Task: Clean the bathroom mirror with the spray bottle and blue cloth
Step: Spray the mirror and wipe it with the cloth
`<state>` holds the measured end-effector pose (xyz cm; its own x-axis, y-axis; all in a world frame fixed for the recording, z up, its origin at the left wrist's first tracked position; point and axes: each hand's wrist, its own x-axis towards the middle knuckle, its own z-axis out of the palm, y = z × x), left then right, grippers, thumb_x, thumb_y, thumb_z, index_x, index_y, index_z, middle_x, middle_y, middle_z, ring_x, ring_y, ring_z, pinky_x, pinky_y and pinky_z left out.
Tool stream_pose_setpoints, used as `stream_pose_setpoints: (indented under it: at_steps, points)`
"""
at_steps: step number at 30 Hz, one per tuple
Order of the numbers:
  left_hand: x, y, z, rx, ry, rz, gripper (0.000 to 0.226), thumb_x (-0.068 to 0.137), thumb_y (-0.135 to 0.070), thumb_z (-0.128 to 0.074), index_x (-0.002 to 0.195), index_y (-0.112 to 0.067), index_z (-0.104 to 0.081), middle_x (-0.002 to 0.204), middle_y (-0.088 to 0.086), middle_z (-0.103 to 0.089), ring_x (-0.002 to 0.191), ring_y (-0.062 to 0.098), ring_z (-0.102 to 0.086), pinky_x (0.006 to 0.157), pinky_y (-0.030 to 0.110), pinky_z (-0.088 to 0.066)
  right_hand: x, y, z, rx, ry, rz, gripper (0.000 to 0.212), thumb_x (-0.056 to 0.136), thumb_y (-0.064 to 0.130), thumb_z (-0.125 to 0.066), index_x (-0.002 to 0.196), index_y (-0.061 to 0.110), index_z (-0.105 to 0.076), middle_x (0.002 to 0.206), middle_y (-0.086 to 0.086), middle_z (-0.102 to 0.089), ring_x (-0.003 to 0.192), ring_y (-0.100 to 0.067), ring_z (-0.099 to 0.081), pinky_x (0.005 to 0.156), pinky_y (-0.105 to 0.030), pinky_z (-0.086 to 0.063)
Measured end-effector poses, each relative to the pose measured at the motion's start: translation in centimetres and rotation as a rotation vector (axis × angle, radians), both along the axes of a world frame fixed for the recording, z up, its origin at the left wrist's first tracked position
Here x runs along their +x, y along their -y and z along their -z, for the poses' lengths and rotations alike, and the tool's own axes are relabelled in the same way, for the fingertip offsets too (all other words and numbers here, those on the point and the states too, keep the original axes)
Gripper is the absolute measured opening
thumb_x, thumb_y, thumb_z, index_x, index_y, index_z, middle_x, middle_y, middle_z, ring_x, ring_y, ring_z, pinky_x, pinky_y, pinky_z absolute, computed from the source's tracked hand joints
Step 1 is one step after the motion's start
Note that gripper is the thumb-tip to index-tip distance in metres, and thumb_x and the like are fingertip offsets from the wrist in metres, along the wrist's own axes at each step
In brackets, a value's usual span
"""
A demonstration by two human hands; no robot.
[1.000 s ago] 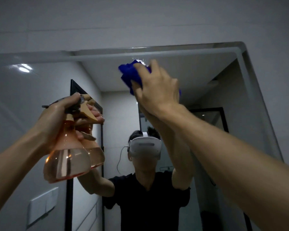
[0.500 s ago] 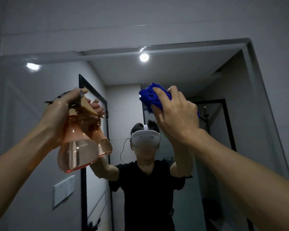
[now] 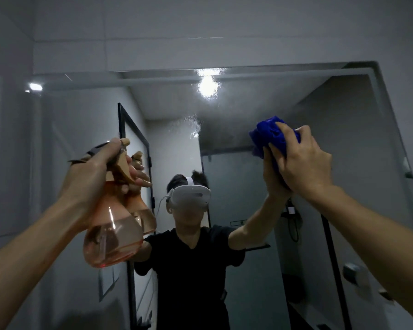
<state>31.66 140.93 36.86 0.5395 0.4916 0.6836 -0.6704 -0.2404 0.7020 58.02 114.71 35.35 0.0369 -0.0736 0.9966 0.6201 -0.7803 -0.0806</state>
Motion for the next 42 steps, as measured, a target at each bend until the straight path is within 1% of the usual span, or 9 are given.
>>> stream_pose_setpoints:
  at_steps: [4, 7, 9, 14, 20, 27, 30, 35, 42]
  points:
    - [0.2, -2.0, 0.7, -0.038, -0.006, -0.036, 0.04, 0.095, -0.043, -0.06, 0.102, -0.006, -0.072, 0.083, 0.009, -0.075, 0.07, 0.022, -0.073, 0.051, 0.025, -0.056, -0.5, 0.0, -0.4, 0.002, -0.01, -0.009, 0.051, 0.098, 0.048, -0.042, 0.141, 0.021, -0.039, 0.108, -0.012, -0.048, 0.084, -0.031, -0.058, 0.055, -0.037, -0.047]
    - [0.7, -2.9, 0.8, -0.034, 0.005, -0.041, 0.048, 0.094, -0.044, -0.06, 0.108, 0.001, -0.071, 0.096, 0.017, -0.074, 0.088, 0.032, -0.072, 0.08, 0.041, -0.057, -0.7, -0.5, -1.0, 0.059, -0.003, -0.03, 0.049, 0.098, 0.047, -0.042, 0.14, 0.022, -0.04, 0.107, -0.011, -0.047, 0.081, -0.032, -0.059, 0.057, -0.035, -0.042]
    - [0.8, -3.1, 0.6, -0.028, -0.003, -0.009, 0.044, 0.092, -0.043, -0.063, 0.099, -0.001, -0.073, 0.092, 0.016, -0.073, 0.081, 0.029, -0.071, 0.086, 0.043, -0.054, -1.0, -1.2, -2.1, 0.108, -0.003, -0.041, 0.048, 0.098, 0.046, -0.044, 0.139, 0.023, -0.04, 0.11, -0.013, -0.047, 0.083, -0.036, -0.06, 0.06, -0.036, -0.038]
    - [0.4, -3.3, -1.6, -0.004, -0.117, 0.13, 0.034, 0.089, -0.042, -0.064, 0.094, -0.008, -0.068, 0.079, 0.012, -0.069, 0.049, 0.013, -0.058, 0.043, 0.02, -0.042, -3.1, -4.0, -10.6, 0.169, -0.019, -0.088, 0.047, 0.097, 0.045, -0.043, 0.137, 0.021, -0.041, 0.122, -0.017, -0.047, 0.1, -0.041, -0.058, 0.072, -0.042, -0.035]
    - [0.8, -4.1, -1.4, 0.079, -0.077, -0.004, 0.052, 0.092, -0.046, -0.061, 0.109, 0.002, -0.07, 0.1, 0.022, -0.075, 0.083, 0.032, -0.077, 0.045, 0.023, -0.054, -7.6, -10.2, -16.3, 0.061, 0.068, -0.082, 0.043, 0.097, 0.03, -0.046, 0.138, 0.019, -0.04, 0.126, -0.014, -0.045, 0.101, -0.038, -0.057, 0.07, -0.041, -0.035]
    - [0.0, -3.6, -1.4, -0.002, -0.148, 0.081, 0.052, 0.091, -0.044, -0.06, 0.118, 0.0, -0.067, 0.105, 0.021, -0.075, 0.078, 0.028, -0.078, 0.042, 0.027, -0.056, -10.2, -13.1, -5.3, -0.331, 0.354, -0.141, 0.049, 0.093, 0.045, -0.055, 0.136, 0.023, -0.048, 0.113, -0.007, -0.054, 0.088, -0.023, -0.058, 0.061, -0.031, -0.032]
    - [-0.3, -3.8, -1.5, -0.02, -0.143, 0.106, 0.052, 0.09, -0.045, -0.06, 0.119, -0.002, -0.067, 0.104, 0.019, -0.076, 0.07, 0.023, -0.078, 0.042, 0.026, -0.055, -8.1, -10.3, -0.4, -0.455, 0.33, -0.154, 0.054, 0.092, 0.047, -0.058, 0.138, 0.02, -0.049, 0.11, -0.007, -0.056, 0.082, -0.021, -0.057, 0.055, -0.029, -0.043]
    - [-0.2, -4.1, -1.6, 0.028, -0.168, 0.069, 0.051, 0.087, -0.048, -0.061, 0.116, -0.007, -0.068, 0.112, 0.018, -0.075, 0.088, 0.025, -0.078, 0.042, 0.025, -0.054, -2.9, -3.5, -2.7, -0.191, 0.199, -0.076, 0.053, 0.094, 0.049, -0.049, 0.141, 0.026, -0.043, 0.105, -0.013, -0.05, 0.074, -0.031, -0.057, 0.056, -0.032, -0.041]
    - [0.1, -4.0, -1.5, 0.031, -0.13, 0.031, 0.044, 0.096, -0.047, -0.054, 0.113, -0.009, -0.069, 0.109, 0.017, -0.076, 0.093, 0.031, -0.076, 0.038, 0.025, -0.053, -2.1, -2.7, -14.3, 0.137, -0.005, -0.058, 0.047, 0.098, 0.045, -0.043, 0.138, 0.023, -0.037, 0.124, -0.019, -0.044, 0.098, -0.042, -0.056, 0.077, -0.044, -0.035]
